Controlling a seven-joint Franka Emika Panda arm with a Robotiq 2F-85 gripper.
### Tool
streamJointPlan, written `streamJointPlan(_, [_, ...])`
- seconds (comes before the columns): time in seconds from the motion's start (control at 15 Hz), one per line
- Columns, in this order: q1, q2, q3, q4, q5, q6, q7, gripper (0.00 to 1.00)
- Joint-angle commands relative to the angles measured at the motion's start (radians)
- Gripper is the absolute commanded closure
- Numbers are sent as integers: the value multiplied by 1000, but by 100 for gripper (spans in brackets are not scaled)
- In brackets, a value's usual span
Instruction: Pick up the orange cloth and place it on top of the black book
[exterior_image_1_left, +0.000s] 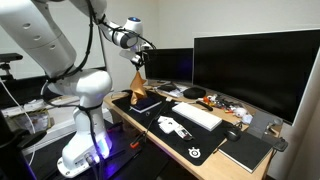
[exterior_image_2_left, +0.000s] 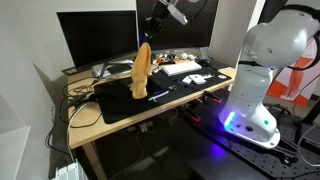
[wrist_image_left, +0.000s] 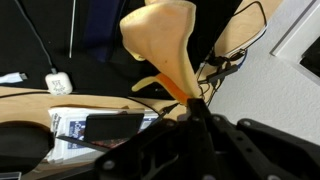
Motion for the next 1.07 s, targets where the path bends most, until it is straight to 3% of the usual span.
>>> streamJointPlan(0.0, [-98, -37, 32, -26, 42, -43, -32, 100])
streamJointPlan(0.8, [-254, -29, 130, -112, 33, 15, 97, 100])
streamJointPlan(1.0, [-289, -2, 136, -82, 36, 28, 150, 100])
